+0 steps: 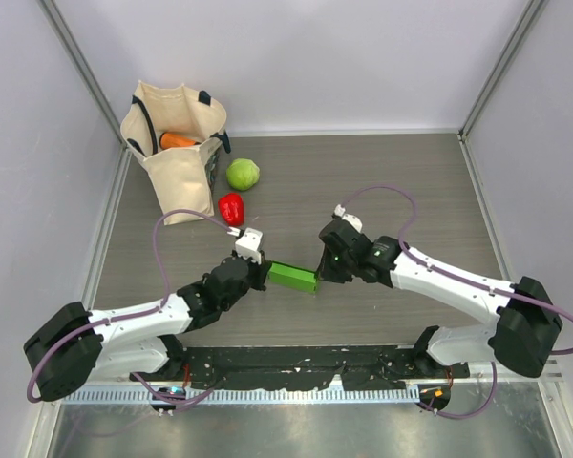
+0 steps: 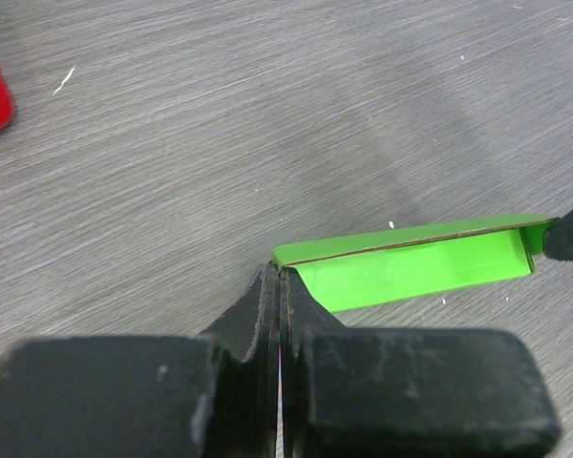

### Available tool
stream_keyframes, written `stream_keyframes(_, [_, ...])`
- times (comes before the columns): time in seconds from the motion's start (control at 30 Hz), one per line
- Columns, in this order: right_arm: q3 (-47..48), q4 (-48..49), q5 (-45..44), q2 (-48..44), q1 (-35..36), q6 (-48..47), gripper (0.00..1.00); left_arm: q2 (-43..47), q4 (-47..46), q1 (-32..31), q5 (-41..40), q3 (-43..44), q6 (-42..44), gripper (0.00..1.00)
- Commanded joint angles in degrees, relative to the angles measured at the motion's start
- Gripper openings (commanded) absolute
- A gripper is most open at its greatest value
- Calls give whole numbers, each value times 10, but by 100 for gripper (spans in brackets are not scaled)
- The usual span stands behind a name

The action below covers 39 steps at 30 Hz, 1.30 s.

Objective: Fold the paper box

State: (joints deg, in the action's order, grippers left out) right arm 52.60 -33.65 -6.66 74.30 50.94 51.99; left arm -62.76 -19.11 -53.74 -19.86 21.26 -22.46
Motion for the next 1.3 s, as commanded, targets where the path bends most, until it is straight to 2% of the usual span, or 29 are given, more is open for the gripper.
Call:
stream_keyframes(0.0, [-19,82,23,-38,-20,54,1,-2,21,-11,10,5,0,0])
stream_keyframes(0.23, [-60,131,59,-60,-53,81,1,-1,17,-12,8,2,-2,0])
stream_keyframes(0.3, [-51,126,93,-53,-54,54,1,0,17,-12,8,1,-2,0])
stream_keyframes(0.37, [-13,68,77,-53,-52,-11,3,2,19,-12,6,1,-2,0])
stream_keyframes(0.4, [-1,47,69,-63,-50,-37,7,3,20,-12,6,1,-1,0])
stream_keyframes(0.43, [18,26,43,-69,-47,-83,17,4,21,-12,4,3,-1,0])
stream_keyframes(0.5, [29,-28,10,-78,-45,-115,32,6,22,-12,4,3,-1,0])
stream_keyframes(0.57, [31,-59,1,-78,-45,-145,36,5,22,-12,4,5,0,0])
stream_keyframes(0.97, [-7,29,39,-22,-23,-201,36,1,29,-13,6,9,-3,0])
stream_keyframes(1.27, [-3,36,32,6,-20,-207,34,-3,27,-12,6,10,-3,0])
